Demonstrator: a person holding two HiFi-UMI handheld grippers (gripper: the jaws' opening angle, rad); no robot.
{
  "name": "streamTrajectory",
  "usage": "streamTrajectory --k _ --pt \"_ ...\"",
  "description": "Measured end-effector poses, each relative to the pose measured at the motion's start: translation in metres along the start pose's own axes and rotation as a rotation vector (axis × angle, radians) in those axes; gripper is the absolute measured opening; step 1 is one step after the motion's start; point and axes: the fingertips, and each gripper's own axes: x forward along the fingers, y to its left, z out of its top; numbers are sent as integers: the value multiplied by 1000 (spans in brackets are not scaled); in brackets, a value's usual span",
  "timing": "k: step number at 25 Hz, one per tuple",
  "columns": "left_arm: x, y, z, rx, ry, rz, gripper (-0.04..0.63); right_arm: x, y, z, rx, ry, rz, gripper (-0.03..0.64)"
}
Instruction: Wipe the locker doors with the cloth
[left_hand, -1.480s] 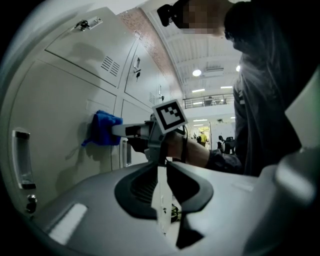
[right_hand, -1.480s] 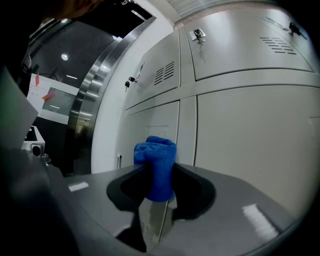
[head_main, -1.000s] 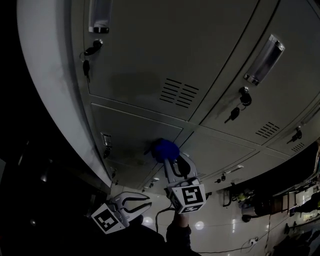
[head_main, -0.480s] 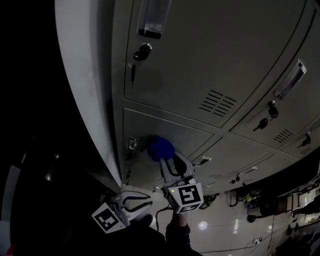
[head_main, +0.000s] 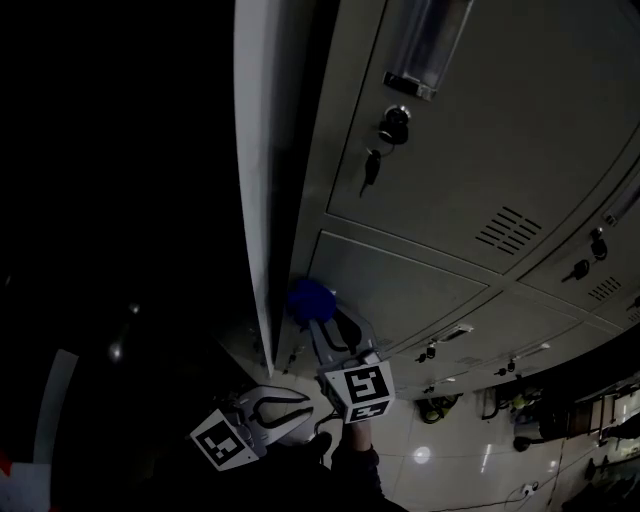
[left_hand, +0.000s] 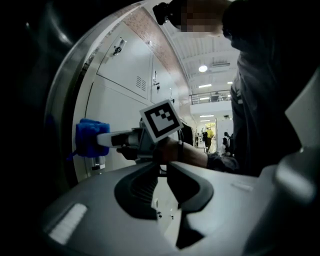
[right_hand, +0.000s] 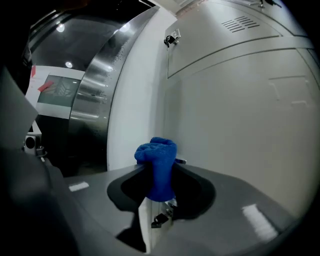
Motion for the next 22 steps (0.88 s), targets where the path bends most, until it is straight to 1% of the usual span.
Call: streamTrajectory --k 5,9,14,22 --pt "-11 8 -7 -3 20 11 54 8 -2 -5 25 -10 -16 118" --pt "-4 3 -7 -4 31 -2 54 -1 -11 -7 24 -7 -29 119" --pt "22 -14 -1 8 35 -42 54 -27 -39 -13 20 8 -74 118" --pt "79 -56 12 17 41 -110 54 -84 -92 -25 29 27 -131 119"
